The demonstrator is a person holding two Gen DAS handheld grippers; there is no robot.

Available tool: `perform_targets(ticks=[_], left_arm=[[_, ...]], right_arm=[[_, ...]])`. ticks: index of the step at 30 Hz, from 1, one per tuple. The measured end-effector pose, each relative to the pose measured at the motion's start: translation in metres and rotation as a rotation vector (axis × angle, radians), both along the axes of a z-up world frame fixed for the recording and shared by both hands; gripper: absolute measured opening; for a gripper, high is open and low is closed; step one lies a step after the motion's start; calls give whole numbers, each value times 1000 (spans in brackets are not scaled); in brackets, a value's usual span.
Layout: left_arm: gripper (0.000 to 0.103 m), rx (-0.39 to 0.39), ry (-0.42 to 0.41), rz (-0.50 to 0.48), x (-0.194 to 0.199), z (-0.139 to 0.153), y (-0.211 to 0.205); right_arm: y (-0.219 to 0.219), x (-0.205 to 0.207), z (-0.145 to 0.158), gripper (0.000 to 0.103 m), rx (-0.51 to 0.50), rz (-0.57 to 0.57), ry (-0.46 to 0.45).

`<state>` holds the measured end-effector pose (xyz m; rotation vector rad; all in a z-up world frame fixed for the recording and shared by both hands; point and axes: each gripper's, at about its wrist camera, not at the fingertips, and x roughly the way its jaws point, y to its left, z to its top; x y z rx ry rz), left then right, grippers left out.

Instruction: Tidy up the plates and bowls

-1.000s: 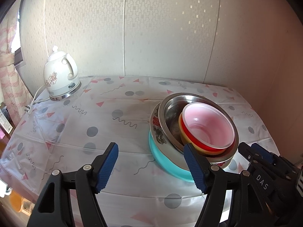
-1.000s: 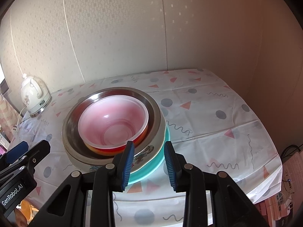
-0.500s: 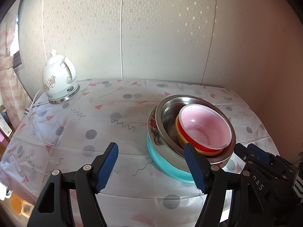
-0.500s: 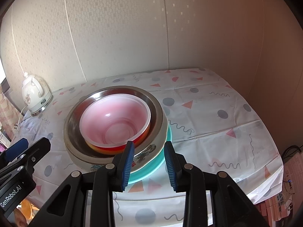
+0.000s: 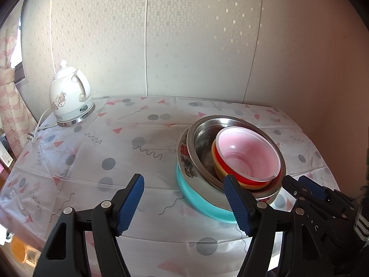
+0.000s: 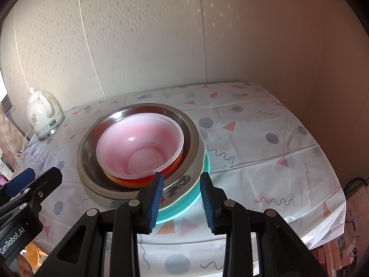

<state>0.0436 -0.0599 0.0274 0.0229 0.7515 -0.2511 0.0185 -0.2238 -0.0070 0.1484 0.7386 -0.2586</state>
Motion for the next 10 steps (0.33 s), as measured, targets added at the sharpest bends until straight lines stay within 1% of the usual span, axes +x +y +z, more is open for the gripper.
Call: perform_targets(ticks=[5,10], left_arm=[[72,0,-31,4,-2,1,1],[72,-13,-12,11,1,-1,4]], right_arm=[[1,0,0,33,-2,5,1],[-2,0,2,33,1,2,-16]])
